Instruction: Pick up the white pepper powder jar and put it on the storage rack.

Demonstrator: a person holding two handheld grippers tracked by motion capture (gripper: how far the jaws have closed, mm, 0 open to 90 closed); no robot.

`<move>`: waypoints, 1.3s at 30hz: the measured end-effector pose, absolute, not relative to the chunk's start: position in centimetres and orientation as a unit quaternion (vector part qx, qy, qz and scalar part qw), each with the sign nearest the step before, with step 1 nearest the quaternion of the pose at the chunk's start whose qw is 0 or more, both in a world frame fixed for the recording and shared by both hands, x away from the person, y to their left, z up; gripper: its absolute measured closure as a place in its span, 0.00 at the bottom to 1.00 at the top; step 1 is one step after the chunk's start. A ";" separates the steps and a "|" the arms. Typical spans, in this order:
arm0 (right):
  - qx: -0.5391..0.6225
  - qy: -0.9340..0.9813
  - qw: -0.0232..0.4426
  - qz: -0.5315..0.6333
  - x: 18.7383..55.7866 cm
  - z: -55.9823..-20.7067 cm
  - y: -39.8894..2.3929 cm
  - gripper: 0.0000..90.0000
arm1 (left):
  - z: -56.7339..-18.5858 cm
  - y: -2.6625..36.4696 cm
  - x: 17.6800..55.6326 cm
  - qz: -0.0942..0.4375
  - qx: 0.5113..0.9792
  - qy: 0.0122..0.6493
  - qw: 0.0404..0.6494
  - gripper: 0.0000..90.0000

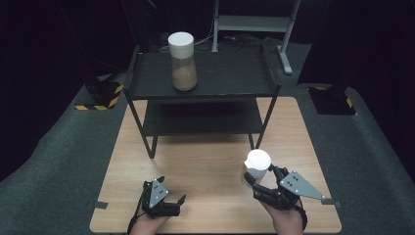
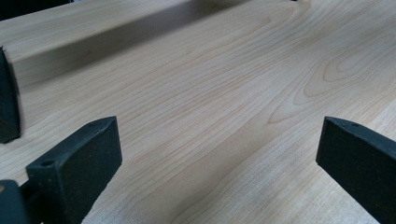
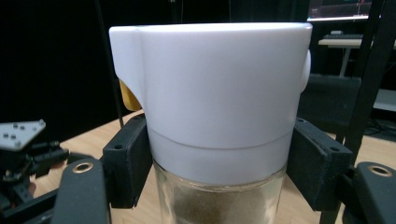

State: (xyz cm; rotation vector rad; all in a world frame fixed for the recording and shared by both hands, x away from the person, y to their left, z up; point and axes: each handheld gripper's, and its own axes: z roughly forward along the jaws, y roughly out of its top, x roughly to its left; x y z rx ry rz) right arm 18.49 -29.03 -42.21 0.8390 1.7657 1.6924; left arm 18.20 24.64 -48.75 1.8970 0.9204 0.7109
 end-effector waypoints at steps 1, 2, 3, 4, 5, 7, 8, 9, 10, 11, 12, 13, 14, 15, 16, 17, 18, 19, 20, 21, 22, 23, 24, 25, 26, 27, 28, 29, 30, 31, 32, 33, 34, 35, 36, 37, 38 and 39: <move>0.311 0.656 0.275 0.630 18.6 -41.9 -28.9 0.33 | -48.8 24.6 18.2 0.287 0.765 0.371 0.442 0.01; 0.309 0.656 0.277 0.631 18.7 -41.5 -28.9 0.33 | -48.8 24.7 18.2 0.286 0.765 0.371 0.443 0.01; 0.309 0.655 0.277 0.632 18.7 -41.3 -28.8 0.33 | -48.8 24.7 18.2 0.286 0.765 0.371 0.443 0.01; 0.307 0.654 0.277 0.633 18.8 -41.0 -28.7 0.33 | -48.8 24.7 18.2 0.285 0.765 0.371 0.443 0.01; 0.306 0.653 0.278 0.634 19.0 -40.7 -28.7 0.33 | -48.8 24.7 18.2 0.285 0.765 0.371 0.444 0.01; 0.304 0.652 0.280 0.635 19.2 -40.0 -28.5 0.33 | -48.8 24.8 18.3 0.284 0.764 0.371 0.445 0.01; 0.303 0.652 0.281 0.636 19.3 -39.7 -28.4 0.33 | -48.8 24.8 18.3 0.284 0.764 0.371 0.445 0.01; 0.303 0.652 0.281 0.636 19.3 -39.7 -28.4 0.33 | -48.8 24.8 18.3 0.284 0.764 0.371 0.445 0.01; 0.301 0.651 0.283 0.637 19.5 -39.3 -28.3 0.33 | -48.8 24.8 18.3 0.284 0.764 0.371 0.445 0.01; 0.298 0.651 0.284 0.637 19.7 -38.8 -28.2 0.33 | -48.8 24.8 18.3 0.284 0.764 0.371 0.445 0.01; 0.298 0.650 0.285 0.638 19.8 -38.5 -28.1 0.33 | -48.8 24.8 18.3 0.284 0.765 0.370 0.445 0.01; 0.298 0.650 0.287 0.637 19.9 -38.2 -28.1 0.33 | -48.8 24.8 18.3 0.284 0.765 0.370 0.445 0.01; 0.298 0.650 0.288 0.638 19.9 -38.0 -28.0 0.33 | -48.8 24.8 18.3 0.283 0.765 0.370 0.445 0.01; 0.297 0.649 0.289 0.638 20.1 -37.6 -28.0 0.33 | -48.8 24.8 18.3 0.283 0.764 0.371 0.445 0.01; 0.297 0.649 0.290 0.638 20.1 -37.3 -28.0 0.33 | -48.8 24.8 18.3 0.283 0.764 0.371 0.446 0.01; 0.296 0.648 0.291 0.639 20.2 -37.0 -28.0 0.33 | -48.8 24.8 18.3 0.282 0.764 0.371 0.446 0.01; 0.295 0.647 0.293 0.639 20.3 -36.8 -28.0 0.33 | -48.8 24.9 18.3 0.282 0.764 0.372 0.446 0.01; 0.294 0.646 0.294 0.640 20.4 -36.5 -27.9 0.33 | -48.8 24.9 18.3 0.282 0.764 0.372 0.446 0.01; 0.294 0.645 0.296 0.641 20.5 -36.2 -27.9 0.33 | -48.8 24.9 18.3 0.282 0.764 0.372 0.446 0.01; 0.294 0.643 0.297 0.642 20.6 -35.9 -27.9 0.33 | -48.8 24.9 18.3 0.282 0.764 0.372 0.446 0.01; 0.293 0.643 0.299 0.642 20.7 -35.6 -27.9 0.33 | -48.8 24.9 18.3 0.282 0.764 0.372 0.446 0.01; 0.293 0.642 0.301 0.642 20.7 -35.3 -27.8 0.33 | -48.8 24.9 18.3 0.282 0.764 0.372 0.446 0.01; 0.291 0.641 0.304 0.642 20.8 -35.1 -27.8 0.33 | -48.8 24.9 18.3 0.281 0.764 0.371 0.447 0.01; 0.292 0.640 0.306 0.642 20.9 -34.9 -27.7 0.33 | -48.8 24.9 18.3 0.281 0.763 0.371 0.447 0.01; 0.291 0.639 0.308 0.642 21.0 -34.6 -27.7 0.33 | -48.8 25.0 18.3 0.281 0.763 0.372 0.448 0.01; 0.293 0.637 0.307 0.644 21.1 -34.4 -27.6 0.33 | -48.8 25.0 18.3 0.281 0.762 0.372 0.449 0.01; 0.292 0.636 0.308 0.645 21.2 -34.2 -27.6 0.33 | -48.8 25.0 18.3 0.280 0.761 0.374 0.449 0.01; 0.292 0.636 0.308 0.645 21.2 -34.2 -27.6 0.33 | -48.8 25.0 18.3 0.280 0.761 0.374 0.449 0.01; 0.291 0.634 0.309 0.647 21.5 -33.7 -27.5 0.33 | -48.8 25.0 18.3 0.280 0.761 0.374 0.449 0.01; 0.290 0.633 0.310 0.647 21.6 -33.4 -27.4 0.33 | -48.8 25.0 18.3 0.280 0.761 0.374 0.450 0.01; 0.291 0.631 0.311 0.648 21.8 -33.1 -27.4 0.33 | -48.8 25.0 18.3 0.280 0.761 0.374 0.450 0.01; 0.290 0.630 0.312 0.649 21.9 -32.9 -27.3 0.33 | -48.8 25.0 18.3 0.280 0.761 0.374 0.450 0.01; 0.290 0.630 0.312 0.649 22.0 -32.6 -27.3 0.33 | -48.8 25.1 18.3 0.279 0.761 0.374 0.451 0.01; 0.290 0.629 0.314 0.649 22.2 -32.3 -27.2 0.33 | -48.8 25.1 18.3 0.279 0.761 0.374 0.451 0.01; 0.290 0.628 0.317 0.649 22.3 -32.0 -27.1 0.33 | -48.8 25.1 18.3 0.278 0.761 0.375 0.451 0.01; 0.289 0.628 0.317 0.649 22.4 -31.7 -27.1 0.33 | -48.8 25.1 18.3 0.277 0.761 0.374 0.451 0.01; 0.290 0.627 0.318 0.650 22.5 -31.4 -27.0 0.33 | -48.8 25.1 18.3 0.277 0.761 0.375 0.451 0.01; 0.290 0.627 0.318 0.650 22.7 -31.2 -27.0 0.33 | -48.8 25.1 18.3 0.277 0.761 0.374 0.452 0.01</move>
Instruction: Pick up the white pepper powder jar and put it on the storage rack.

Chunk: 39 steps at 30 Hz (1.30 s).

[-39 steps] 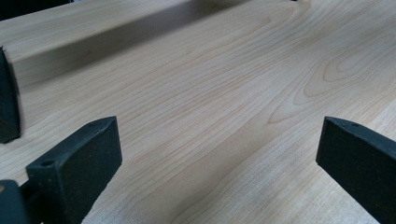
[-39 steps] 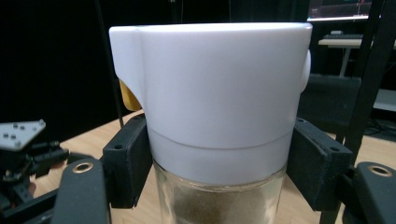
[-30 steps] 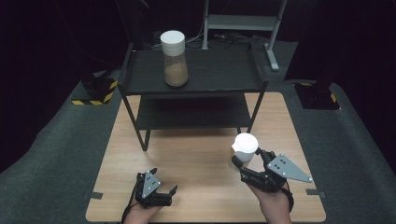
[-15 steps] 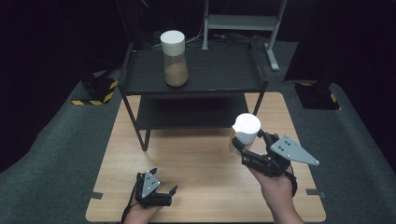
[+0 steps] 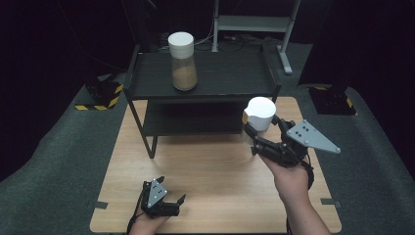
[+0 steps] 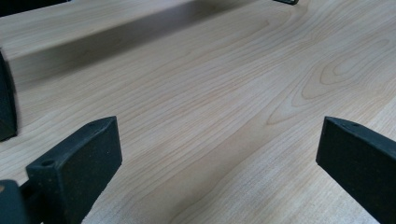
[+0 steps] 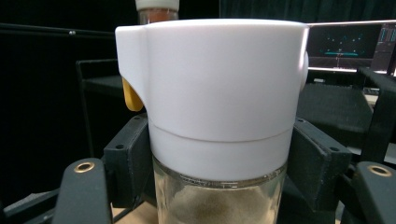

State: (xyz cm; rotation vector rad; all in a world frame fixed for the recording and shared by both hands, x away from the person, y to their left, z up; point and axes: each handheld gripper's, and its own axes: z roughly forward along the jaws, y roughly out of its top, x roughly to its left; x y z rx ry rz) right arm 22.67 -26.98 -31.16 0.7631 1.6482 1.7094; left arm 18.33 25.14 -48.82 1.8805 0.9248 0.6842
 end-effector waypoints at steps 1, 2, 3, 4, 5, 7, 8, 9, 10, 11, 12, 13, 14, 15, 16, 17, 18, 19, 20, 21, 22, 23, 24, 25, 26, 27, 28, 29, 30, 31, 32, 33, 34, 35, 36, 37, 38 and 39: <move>0.290 0.626 0.319 0.650 22.8 -30.9 -26.9 0.33 | -48.8 25.2 18.3 0.277 0.761 0.374 0.452 0.01; 0.289 0.625 0.322 0.650 22.9 -30.7 -26.9 0.33 | -48.8 25.2 18.3 0.276 0.761 0.374 0.452 0.01; 0.289 0.624 0.324 0.650 23.0 -30.5 -26.8 0.33 | -48.8 25.2 18.4 0.276 0.761 0.374 0.452 0.01; 0.288 0.623 0.325 0.650 23.1 -30.3 -26.7 0.33 | -48.8 25.2 18.4 0.276 0.761 0.374 0.453 0.01; 0.288 0.623 0.325 0.651 23.2 -30.1 -26.7 0.33 | -48.8 25.2 18.4 0.276 0.761 0.374 0.453 0.01; 0.289 0.621 0.326 0.652 23.5 -29.6 -26.6 0.33 | -48.8 25.2 18.4 0.275 0.761 0.374 0.453 0.01; 0.290 0.619 0.326 0.653 23.6 -29.4 -26.5 0.33 | -48.8 25.2 18.4 0.275 0.761 0.373 0.453 0.01; 0.290 0.619 0.328 0.652 23.8 -29.2 -26.4 0.33 | -48.8 25.2 18.4 0.275 0.761 0.373 0.453 0.01; 0.290 0.618 0.329 0.652 23.9 -28.9 -26.3 0.33 | -48.8 25.3 18.4 0.275 0.761 0.373 0.454 0.01; 0.289 0.617 0.331 0.652 24.0 -28.7 -26.2 0.33 | -48.8 25.3 18.4 0.275 0.761 0.372 0.454 0.01; 0.290 0.617 0.332 0.652 24.1 -28.5 -26.2 0.33 | -48.9 25.3 18.4 0.275 0.761 0.372 0.454 0.01; 0.290 0.615 0.333 0.653 24.3 -28.2 -26.1 0.33 | -48.9 25.3 18.4 0.275 0.761 0.372 0.454 0.01; 0.290 0.614 0.335 0.653 24.4 -28.0 -26.0 0.33 | -48.9 25.3 18.4 0.274 0.761 0.373 0.455 0.01; 0.290 0.613 0.336 0.653 24.5 -27.8 -25.9 0.33 | -48.9 25.3 18.4 0.274 0.761 0.372 0.455 0.01; 0.289 0.613 0.339 0.653 24.6 -27.6 -25.8 0.33 | -48.9 25.4 18.4 0.273 0.761 0.372 0.455 0.01; 0.289 0.612 0.340 0.653 24.8 -27.4 -25.6 0.33 | -48.9 25.4 18.4 0.273 0.761 0.372 0.455 0.01; 0.289 0.611 0.342 0.653 24.9 -27.2 -25.6 0.33 | -48.9 25.4 18.4 0.273 0.761 0.372 0.457 0.01; 0.288 0.611 0.343 0.653 25.0 -27.1 -25.5 0.33 | -48.9 25.4 18.4 0.272 0.760 0.372 0.457 0.01; 0.289 0.610 0.345 0.652 25.1 -26.9 -25.4 0.33 | -48.9 25.5 18.4 0.272 0.760 0.372 0.458 0.01; 0.289 0.608 0.346 0.654 25.2 -26.8 -25.2 0.33 | -48.9 25.5 18.4 0.271 0.760 0.373 0.459 0.01; 0.291 0.606 0.347 0.655 25.4 -26.8 -25.1 0.33 | -48.9 25.5 18.4 0.270 0.760 0.372 0.459 0.01; 0.291 0.605 0.349 0.654 25.5 -26.7 -24.9 0.33 | -48.9 25.6 18.4 0.271 0.759 0.372 0.460 0.01; 0.292 0.605 0.349 0.654 25.6 -26.6 -24.8 0.33 | -49.0 25.6 18.4 0.269 0.758 0.374 0.461 0.01; 0.294 0.604 0.347 0.655 25.9 -26.5 -24.7 0.33 | -49.0 25.6 18.5 0.268 0.758 0.374 0.462 0.01; 0.295 0.604 0.347 0.654 26.0 -26.4 -24.6 0.33 | -49.0 25.6 18.5 0.268 0.758 0.374 0.462 0.01; 0.296 0.604 0.347 0.653 26.2 -26.3 -24.4 0.33 | -49.0 25.7 18.5 0.267 0.757 0.375 0.463 0.01; 0.296 0.604 0.348 0.653 26.4 -26.3 -24.3 0.33 | -49.0 25.7 18.5 0.267 0.757 0.375 0.463 0.01; 0.297 0.604 0.348 0.652 26.6 -26.2 -24.1 0.33 | -48.9 25.7 18.5 0.267 0.758 0.374 0.463 0.01; 0.298 0.604 0.349 0.651 26.8 -26.1 -24.0 0.33 | -49.0 25.8 18.5 0.266 0.758 0.374 0.463 0.01; 0.298 0.604 0.350 0.651 27.0 -26.0 -23.9 0.33 | -49.0 25.8 18.5 0.265 0.758 0.374 0.464 0.01; 0.299 0.604 0.351 0.650 27.1 -25.9 -23.8 0.33 | -49.0 25.8 18.5 0.266 0.758 0.374 0.464 0.01; 0.299 0.604 0.352 0.650 27.3 -25.8 -23.7 0.33 | -49.0 25.8 18.5 0.265 0.758 0.374 0.464 0.01; 0.301 0.603 0.352 0.650 27.5 -25.7 -23.5 0.33 | -49.0 25.8 18.5 0.265 0.757 0.375 0.465 0.01; 0.302 0.602 0.353 0.650 27.7 -25.6 -23.4 0.33 | -49.0 25.8 18.5 0.265 0.757 0.375 0.465 0.01; 0.302 0.601 0.354 0.650 27.9 -25.5 -23.4 0.33 | -49.0 25.8 18.5 0.265 0.758 0.374 0.464 0.01; 0.303 0.600 0.354 0.650 28.2 -25.4 -23.3 0.34 | -49.0 25.8 18.5 0.265 0.758 0.374 0.465 0.01; 0.306 0.599 0.352 0.651 28.4 -25.3 -23.2 0.33 | -49.0 25.8 18.5 0.265 0.757 0.374 0.465 0.01; 0.307 0.599 0.352 0.651 28.6 -25.3 -23.2 0.34 | -49.0 25.8 18.5 0.265 0.757 0.374 0.465 0.01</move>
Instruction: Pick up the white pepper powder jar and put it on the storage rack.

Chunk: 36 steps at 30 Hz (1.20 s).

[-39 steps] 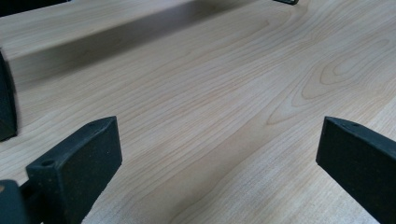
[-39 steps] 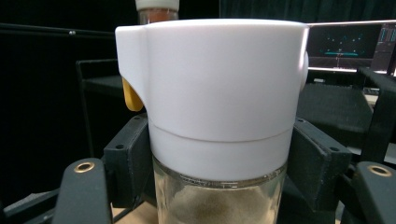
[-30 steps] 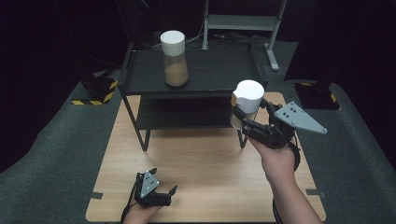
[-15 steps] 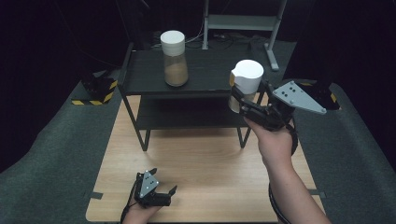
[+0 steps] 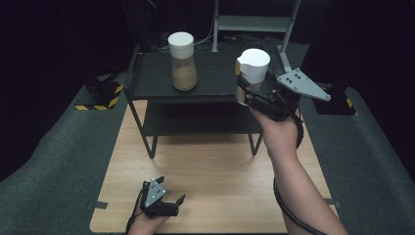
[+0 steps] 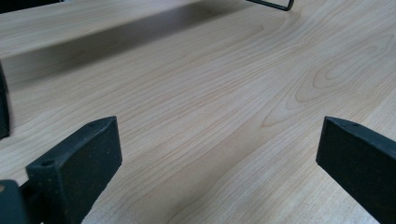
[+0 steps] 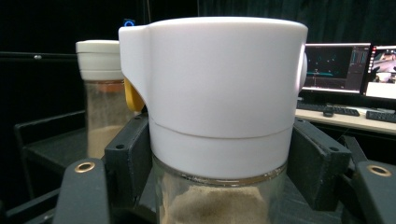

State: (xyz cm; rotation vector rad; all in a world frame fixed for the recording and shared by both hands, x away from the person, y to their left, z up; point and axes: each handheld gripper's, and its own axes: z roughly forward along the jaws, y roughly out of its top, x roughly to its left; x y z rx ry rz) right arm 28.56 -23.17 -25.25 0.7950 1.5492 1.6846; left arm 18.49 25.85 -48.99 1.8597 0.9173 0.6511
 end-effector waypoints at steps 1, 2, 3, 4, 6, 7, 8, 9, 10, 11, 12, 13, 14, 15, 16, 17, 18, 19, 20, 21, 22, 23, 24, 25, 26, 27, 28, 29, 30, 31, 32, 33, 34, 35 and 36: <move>0.308 0.598 0.352 0.651 28.8 -25.2 -23.1 0.34 | -49.0 25.9 18.5 0.265 0.758 0.373 0.465 0.01; 0.309 0.597 0.352 0.652 29.0 -25.2 -23.0 0.34 | -49.0 25.9 18.5 0.265 0.757 0.373 0.466 0.01; 0.309 0.597 0.352 0.652 29.0 -25.2 -23.0 0.34 | -49.0 25.9 18.5 0.265 0.757 0.373 0.466 0.01; 0.313 0.595 0.348 0.653 29.6 -24.9 -22.9 0.34 | -49.0 25.9 18.5 0.264 0.757 0.374 0.467 0.01; 0.314 0.595 0.349 0.652 30.0 -24.8 -22.7 0.34 | -49.0 25.9 18.5 0.262 0.758 0.374 0.466 0.01; 0.314 0.596 0.349 0.651 30.2 -24.6 -22.5 0.33 | -49.0 25.9 18.6 0.262 0.758 0.373 0.466 0.01; 0.314 0.597 0.353 0.648 30.4 -24.5 -22.4 0.34 | -49.0 25.9 18.6 0.262 0.759 0.372 0.466 0.01; 0.315 0.598 0.354 0.647 30.6 -24.4 -22.2 0.33 | -49.0 25.9 18.6 0.262 0.759 0.371 0.466 0.01; 0.316 0.598 0.354 0.646 30.8 -24.3 -22.1 0.34 | -48.9 25.9 18.6 0.262 0.760 0.371 0.465 0.01; 0.317 0.599 0.353 0.645 31.0 -24.2 -21.9 0.34 | -48.9 25.9 18.6 0.261 0.760 0.371 0.466 0.01; 0.319 0.598 0.352 0.645 31.2 -24.2 -21.8 0.34 | -48.9 25.9 18.6 0.261 0.760 0.371 0.466 0.01; 0.320 0.599 0.352 0.645 31.3 -24.1 -21.6 0.34 | -48.9 26.0 18.6 0.261 0.760 0.370 0.466 0.01; 0.321 0.598 0.352 0.644 31.5 -24.1 -21.5 0.34 | -48.9 26.0 18.6 0.261 0.760 0.370 0.466 0.01; 0.320 0.599 0.353 0.644 31.6 -24.1 -21.4 0.34 | -49.0 26.0 18.6 0.260 0.759 0.371 0.467 0.01; 0.320 0.600 0.354 0.642 31.8 -24.1 -21.2 0.34 | -49.0 26.0 18.6 0.261 0.760 0.370 0.466 0.01; 0.320 0.600 0.355 0.642 31.9 -24.0 -21.0 0.34 | -49.0 26.0 18.6 0.261 0.760 0.370 0.467 0.01; 0.320 0.601 0.355 0.641 32.0 -24.0 -20.9 0.34 | -49.0 26.0 18.6 0.261 0.760 0.370 0.467 0.01; 0.320 0.601 0.355 0.641 32.1 -24.0 -20.8 0.34 | -49.0 26.0 18.6 0.260 0.760 0.370 0.467 0.01; 0.321 0.601 0.354 0.640 32.3 -24.0 -20.6 0.34 | -49.0 26.0 18.6 0.260 0.760 0.370 0.467 0.01; 0.322 0.601 0.354 0.640 32.4 -24.0 -20.5 0.34 | -49.0 26.0 18.6 0.259 0.760 0.370 0.468 0.01; 0.322 0.602 0.353 0.640 32.6 -24.1 -20.4 0.34 | -49.0 26.0 18.7 0.259 0.760 0.370 0.468 0.01; 0.322 0.602 0.353 0.640 32.6 -24.1 -20.4 0.34 | -49.0 26.0 18.7 0.259 0.760 0.370 0.468 0.01; 0.323 0.602 0.352 0.639 32.8 -24.1 -20.2 0.34 | -49.0 26.0 18.7 0.259 0.760 0.370 0.468 0.01; 0.324 0.602 0.352 0.640 32.9 -24.1 -20.2 0.34 | -49.0 26.0 18.6 0.259 0.760 0.369 0.468 0.01; 0.324 0.601 0.351 0.640 33.0 -24.2 -20.1 0.34 | -49.0 26.0 18.6 0.259 0.761 0.368 0.468 0.01; 0.324 0.601 0.351 0.641 33.1 -24.2 -20.1 0.34 | -49.0 26.0 18.6 0.259 0.761 0.367 0.467 0.01; 0.325 0.601 0.350 0.641 33.2 -24.3 -20.0 0.34 | -49.0 26.0 18.7 0.259 0.761 0.367 0.467 0.01; 0.325 0.600 0.352 0.640 33.3 -24.3 -20.0 0.34 | -49.0 26.0 18.7 0.259 0.761 0.367 0.467 0.01; 0.327 0.600 0.353 0.640 33.3 -24.4 -19.9 0.34 | -49.0 26.1 18.7 0.259 0.761 0.367 0.468 0.01; 0.327 0.600 0.353 0.639 33.4 -24.4 -19.9 0.34 | -49.0 26.1 18.7 0.257 0.761 0.368 0.469 0.01; 0.327 0.600 0.353 0.639 33.4 -24.4 -19.9 0.34 | -49.0 26.1 18.7 0.257 0.761 0.368 0.469 0.01; 0.329 0.600 0.352 0.639 33.6 -24.4 -19.9 0.34 | -49.0 26.2 18.7 0.256 0.760 0.369 0.470 0.01; 0.328 0.599 0.353 0.640 33.7 -24.5 -19.9 0.34 | -49.0 26.2 18.7 0.256 0.759 0.369 0.471 0.01; 0.329 0.599 0.353 0.640 33.7 -24.5 -19.9 0.34 | -49.0 26.2 18.7 0.255 0.759 0.370 0.472 0.01; 0.329 0.598 0.353 0.640 33.8 -24.5 -19.9 0.34 | -49.0 26.2 18.7 0.255 0.759 0.370 0.472 0.01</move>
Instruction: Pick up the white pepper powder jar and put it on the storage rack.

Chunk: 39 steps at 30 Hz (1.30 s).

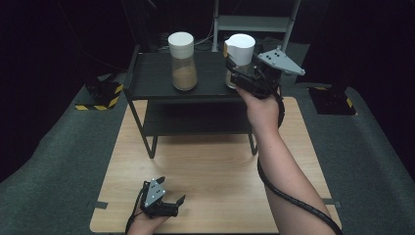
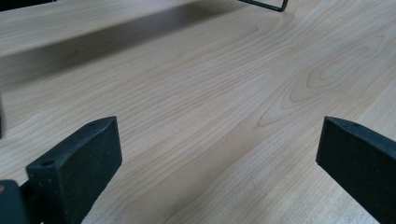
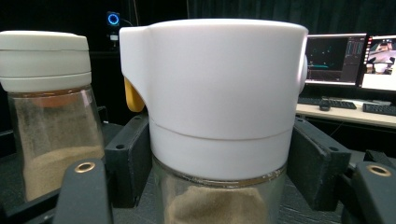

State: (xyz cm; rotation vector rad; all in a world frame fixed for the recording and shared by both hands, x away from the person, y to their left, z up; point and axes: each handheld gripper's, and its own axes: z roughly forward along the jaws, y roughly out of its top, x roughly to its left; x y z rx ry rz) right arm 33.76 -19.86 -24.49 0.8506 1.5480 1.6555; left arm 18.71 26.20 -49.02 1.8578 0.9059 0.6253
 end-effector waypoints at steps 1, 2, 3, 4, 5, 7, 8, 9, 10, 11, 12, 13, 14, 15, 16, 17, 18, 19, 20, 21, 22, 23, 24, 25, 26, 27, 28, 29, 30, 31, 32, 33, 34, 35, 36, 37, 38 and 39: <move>0.330 0.598 0.351 0.640 33.8 -24.5 -19.9 0.34 | -49.0 26.2 18.7 0.255 0.759 0.370 0.471 0.01; 0.331 0.598 0.350 0.640 33.9 -24.5 -19.9 0.34 | -49.0 26.2 18.7 0.256 0.759 0.369 0.471 0.01; 0.332 0.598 0.348 0.641 34.0 -24.6 -19.9 0.34 | -49.0 26.2 18.7 0.255 0.759 0.370 0.472 0.01; 0.332 0.598 0.348 0.641 34.0 -24.6 -19.9 0.34 | -49.0 26.2 18.7 0.255 0.759 0.370 0.472 0.01; 0.332 0.598 0.349 0.640 34.0 -24.7 -19.8 0.34 | -49.0 26.2 18.7 0.255 0.759 0.370 0.472 0.01; 0.332 0.597 0.350 0.641 34.0 -24.7 -19.8 0.34 | -49.0 26.2 18.7 0.255 0.760 0.368 0.471 0.01; 0.332 0.597 0.350 0.641 34.0 -24.7 -19.8 0.33 | -49.0 26.2 18.7 0.255 0.759 0.369 0.472 0.01; 0.331 0.598 0.350 0.641 34.0 -24.7 -19.8 0.33 | -49.0 26.2 18.7 0.255 0.759 0.369 0.472 0.01; 0.331 0.598 0.351 0.640 34.0 -24.8 -19.8 0.33 | -49.0 26.2 18.7 0.255 0.759 0.369 0.472 0.01; 0.329 0.599 0.352 0.640 34.0 -24.8 -19.8 0.33 | -49.0 26.2 18.7 0.254 0.759 0.369 0.472 0.01; 0.329 0.599 0.352 0.640 34.0 -24.8 -19.8 0.33 | -49.0 26.2 18.7 0.254 0.759 0.369 0.472 0.01; 0.327 0.600 0.352 0.639 34.0 -24.8 -19.8 0.33 | -49.0 26.2 18.7 0.254 0.760 0.369 0.472 0.01; 0.325 0.602 0.354 0.637 33.9 -24.7 -19.8 0.33 | -49.0 26.2 18.8 0.254 0.760 0.369 0.471 0.01; 0.325 0.602 0.355 0.637 33.9 -24.7 -19.7 0.33 | -49.0 26.2 18.8 0.254 0.760 0.369 0.472 0.01; 0.326 0.601 0.355 0.637 33.8 -24.7 -19.7 0.33 | -49.0 26.2 18.7 0.254 0.759 0.369 0.472 0.01; 0.327 0.600 0.356 0.638 33.8 -24.8 -19.7 0.33 | -49.0 26.2 18.7 0.254 0.759 0.369 0.472 0.01; 0.329 0.599 0.355 0.638 33.8 -24.8 -19.7 0.33 | -49.0 26.2 18.7 0.254 0.759 0.369 0.472 0.01; 0.329 0.599 0.354 0.638 33.8 -24.8 -19.7 0.33 | -49.0 26.3 18.7 0.254 0.759 0.369 0.472 0.01; 0.330 0.600 0.354 0.637 33.8 -24.8 -19.6 0.33 | -49.0 26.3 18.7 0.254 0.759 0.369 0.472 0.01; 0.330 0.601 0.355 0.636 33.8 -24.7 -19.6 0.32 | -49.0 26.3 18.7 0.254 0.759 0.369 0.472 0.01; 0.331 0.600 0.353 0.637 33.8 -24.7 -19.6 0.32 | -49.0 26.3 18.7 0.254 0.759 0.369 0.472 0.01; 0.331 0.602 0.351 0.637 33.8 -24.6 -19.6 0.30 | -49.0 26.3 18.8 0.255 0.760 0.368 0.472 0.01; 0.332 0.604 0.349 0.635 33.8 -24.5 -19.6 0.29 | -49.0 26.2 18.7 0.254 0.759 0.369 0.472 0.01; 0.333 0.607 0.348 0.632 33.8 -24.4 -19.6 0.26 | -49.0 26.2 18.7 0.254 0.759 0.369 0.472 0.01; 0.336 0.607 0.348 0.630 33.7 -24.4 -19.5 0.24 | -49.0 26.3 18.7 0.254 0.759 0.369 0.472 0.01; 0.337 0.607 0.346 0.631 33.7 -24.4 -19.6 0.23 | -49.0 26.3 18.8 0.254 0.759 0.369 0.472 0.01; 0.337 0.607 0.345 0.632 33.7 -24.5 -19.7 0.20 | -49.0 26.3 18.8 0.254 0.759 0.369 0.472 0.01; 0.336 0.607 0.344 0.632 33.6 -24.5 -19.7 0.19 | -49.0 26.3 18.8 0.254 0.759 0.370 0.473 0.01; 0.334 0.608 0.345 0.632 33.5 -24.5 -19.8 0.17 | -49.0 26.3 18.8 0.253 0.759 0.370 0.473 0.01; 0.333 0.607 0.347 0.632 33.4 -24.5 -19.8 0.15 | -49.0 26.3 18.8 0.253 0.759 0.370 0.473 0.01; 0.332 0.607 0.348 0.633 33.3 -24.5 -19.8 0.13 | -49.0 26.3 18.8 0.253 0.758 0.370 0.473 0.01; 0.332 0.606 0.349 0.633 33.2 -24.5 -19.9 0.12 | -49.0 26.3 18.8 0.253 0.758 0.370 0.473 0.01; 0.332 0.606 0.348 0.634 33.1 -24.5 -19.9 0.10 | -49.0 26.3 18.8 0.254 0.759 0.370 0.472 0.01; 0.333 0.606 0.349 0.633 33.0 -24.4 -19.9 0.07 | -49.0 26.3 18.8 0.253 0.759 0.370 0.472 0.01; 0.333 0.606 0.350 0.632 32.9 -24.4 -19.9 0.05 | -49.0 26.3 18.8 0.254 0.758 0.371 0.472 0.01; 0.334 0.605 0.350 0.633 32.8 -24.5 -20.0 0.02 | -49.0 26.3 18.8 0.254 0.758 0.371 0.472 0.01; 0.334 0.605 0.349 0.633 32.7 -24.5 -20.1 0.00 | -49.0 26.3 18.7 0.255 0.758 0.370 0.472 0.01; 0.335 0.605 0.348 0.634 32.6 -24.6 -20.1 0.00 | -49.0 26.3 18.7 0.255 0.758 0.370 0.472 0.01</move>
